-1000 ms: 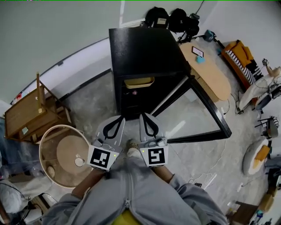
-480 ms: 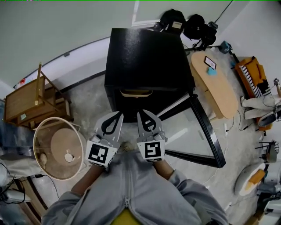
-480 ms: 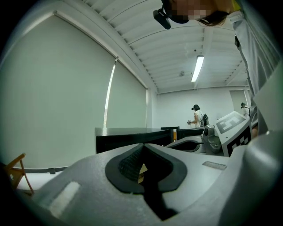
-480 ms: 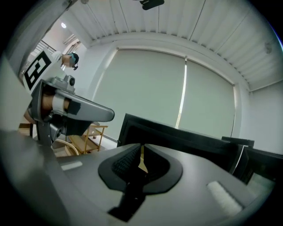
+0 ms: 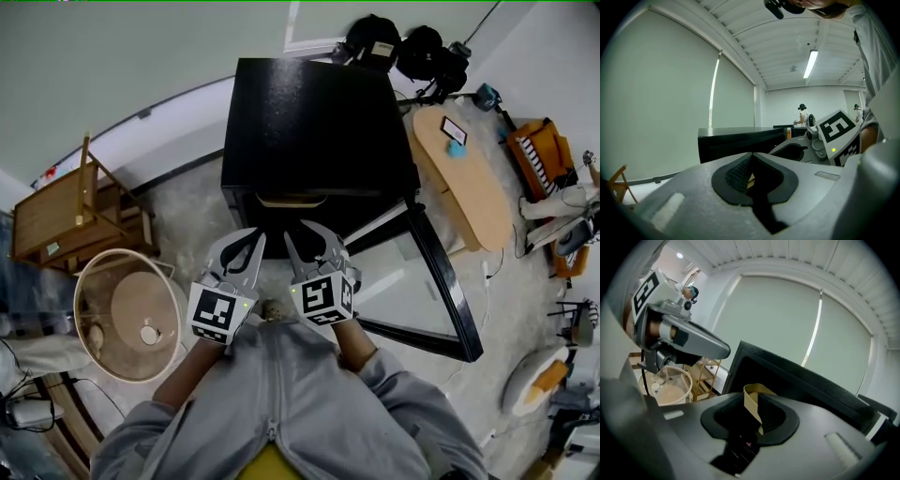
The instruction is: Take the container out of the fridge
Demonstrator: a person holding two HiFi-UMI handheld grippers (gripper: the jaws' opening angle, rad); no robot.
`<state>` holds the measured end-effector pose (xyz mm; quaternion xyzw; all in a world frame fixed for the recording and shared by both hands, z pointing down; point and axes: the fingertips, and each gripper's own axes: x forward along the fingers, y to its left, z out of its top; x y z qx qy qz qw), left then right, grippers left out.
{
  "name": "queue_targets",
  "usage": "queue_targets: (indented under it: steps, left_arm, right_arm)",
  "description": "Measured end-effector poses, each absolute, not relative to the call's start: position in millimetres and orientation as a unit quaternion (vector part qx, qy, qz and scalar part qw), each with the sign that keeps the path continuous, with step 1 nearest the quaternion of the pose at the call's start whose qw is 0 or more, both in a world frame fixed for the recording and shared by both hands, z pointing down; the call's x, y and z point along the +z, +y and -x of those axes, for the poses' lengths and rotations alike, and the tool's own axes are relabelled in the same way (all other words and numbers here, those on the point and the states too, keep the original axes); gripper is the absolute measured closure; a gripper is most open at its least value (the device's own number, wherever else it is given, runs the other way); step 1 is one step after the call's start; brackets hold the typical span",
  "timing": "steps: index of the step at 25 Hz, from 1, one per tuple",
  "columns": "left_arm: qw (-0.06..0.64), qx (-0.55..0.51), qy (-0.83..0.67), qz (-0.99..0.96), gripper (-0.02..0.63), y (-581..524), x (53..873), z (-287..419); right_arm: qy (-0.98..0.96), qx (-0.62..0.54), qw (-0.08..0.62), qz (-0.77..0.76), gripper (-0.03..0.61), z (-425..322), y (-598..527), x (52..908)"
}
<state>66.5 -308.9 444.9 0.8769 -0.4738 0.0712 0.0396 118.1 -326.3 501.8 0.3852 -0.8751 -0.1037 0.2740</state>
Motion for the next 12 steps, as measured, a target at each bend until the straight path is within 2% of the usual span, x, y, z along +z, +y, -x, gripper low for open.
queue_targets:
  steps: [12]
  left_arm:
    - [0.048,0.107,-0.464,-0.878,0.617,-332,463,-63]
  right_arm:
    - [-0.828,-0.204,0.405,-0.329,0.474,-118,-357,539]
